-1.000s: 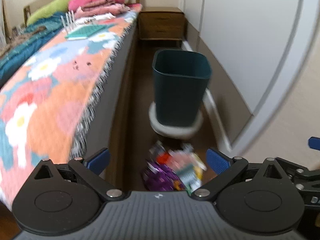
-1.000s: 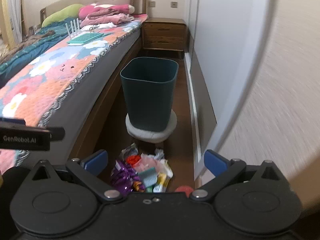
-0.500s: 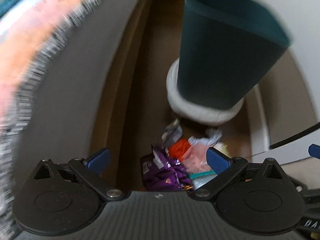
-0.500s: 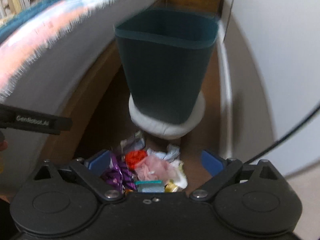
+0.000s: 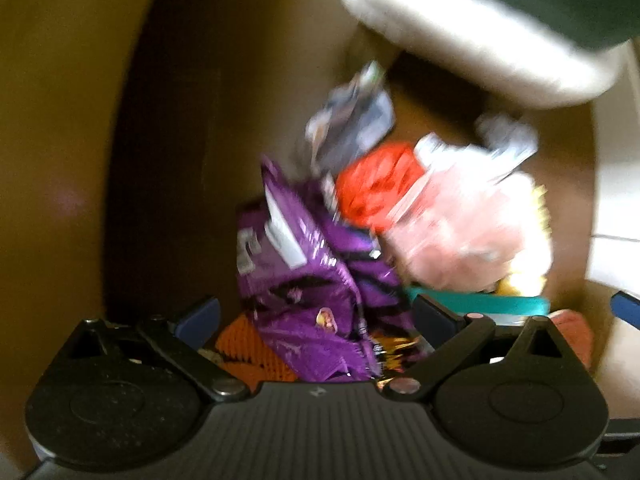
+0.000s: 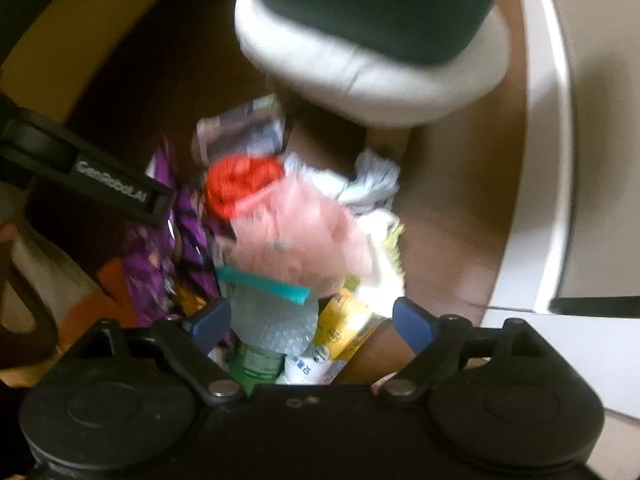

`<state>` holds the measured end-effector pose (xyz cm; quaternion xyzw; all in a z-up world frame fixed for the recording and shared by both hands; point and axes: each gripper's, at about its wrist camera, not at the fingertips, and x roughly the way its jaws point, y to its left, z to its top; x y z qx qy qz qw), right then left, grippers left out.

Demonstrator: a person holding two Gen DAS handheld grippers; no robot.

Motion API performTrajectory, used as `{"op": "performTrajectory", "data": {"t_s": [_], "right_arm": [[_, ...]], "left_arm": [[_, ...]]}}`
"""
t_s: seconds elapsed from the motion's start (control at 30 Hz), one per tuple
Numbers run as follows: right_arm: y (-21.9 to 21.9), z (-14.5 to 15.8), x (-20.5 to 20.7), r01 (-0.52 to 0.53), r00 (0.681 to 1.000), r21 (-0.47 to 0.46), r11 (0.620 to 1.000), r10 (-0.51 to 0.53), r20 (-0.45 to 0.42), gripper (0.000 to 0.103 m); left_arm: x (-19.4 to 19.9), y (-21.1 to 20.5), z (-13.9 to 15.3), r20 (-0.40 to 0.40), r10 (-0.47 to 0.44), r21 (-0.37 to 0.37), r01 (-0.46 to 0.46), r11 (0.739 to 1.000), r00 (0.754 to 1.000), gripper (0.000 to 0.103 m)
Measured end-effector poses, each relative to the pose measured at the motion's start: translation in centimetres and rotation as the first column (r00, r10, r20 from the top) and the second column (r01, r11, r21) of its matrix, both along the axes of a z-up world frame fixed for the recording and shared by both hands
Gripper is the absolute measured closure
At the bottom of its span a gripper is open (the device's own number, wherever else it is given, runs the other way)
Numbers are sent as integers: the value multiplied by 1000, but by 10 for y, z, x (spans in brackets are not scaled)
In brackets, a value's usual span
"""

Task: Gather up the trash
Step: 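Lower the left tool to the purple chip bag while the right tool grasps a teal-edged packet, then lift the purple chip bag with the left tool while the right tool drops the packet into the wastebasket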

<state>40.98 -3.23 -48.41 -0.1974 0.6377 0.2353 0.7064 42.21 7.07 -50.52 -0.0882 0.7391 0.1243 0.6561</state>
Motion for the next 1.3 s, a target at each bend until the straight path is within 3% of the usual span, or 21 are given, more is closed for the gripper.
{"op": "performTrajectory", "data": {"t_s": [0.1, 0.27, 0.33, 0.47, 0.5, 0.53, 0.57, 0.6, 0.73, 1.0, 1.17, 1.3], "right_arm": [[-1, -23, 2, -25, 1000, -8, 1000, 25, -12, 19], [-1, -57, 8, -12, 999, -2, 1000, 12, -41, 25], [0, -65, 7, -17, 999, 3, 1000, 17, -48, 34], [-1, -74, 5, -17, 999, 9, 1000, 17, -51, 61], [-3, -74, 5, -11, 998, 13, 1000, 12, -56, 74], [-4, -74, 5, -5, 998, 15, 1000, 6, -61, 80], [-6, -73, 5, 2, 998, 20, 1000, -1, -67, 82], [-8, -71, 6, 11, 997, 37, 999, -8, -73, 89], [-9, -59, 5, -7, 999, 55, 998, 10, -47, 99], [-16, -36, 3, -57, 998, 61, 996, 57, -5, 102], [-20, -5, -1, -94, 995, 80, 992, 90, 48, 102], [-23, 35, -3, -60, 993, 84, 995, 51, 109, 102]], "left_arm": [[-4, 0, -35, -53, 22, -9, -22, 1000, 998, 1], [-7, -1, -67, -80, 46, -54, -50, 997, 996, 1], [-8, 1, -76, -87, 62, -72, -68, 995, 994, 9], [-8, 6, -91, -114, 108, -133, -123, 983, 988, 48], [-9, 8, -90, -113, 120, -154, -137, 978, 986, 60], [-8, 8, -89, -115, 121, -160, -139, 977, 986, 68], [-7, 7, -88, -115, 114, -158, -132, 979, 987, 84], [-6, 4, -88, -118, 102, -143, -118, 983, 988, 94], [-8, 5, -83, -98, 94, -149, -108, 983, 991, 96], [-7, 19, -64, -90, 49, -140, -61, 988, 995, 98], [-6, 32, -29, -88, -3, -102, -6, 995, 996, 99], [-8, 41, 7, -56, -5, -84, 0, 996, 998, 100]]}}
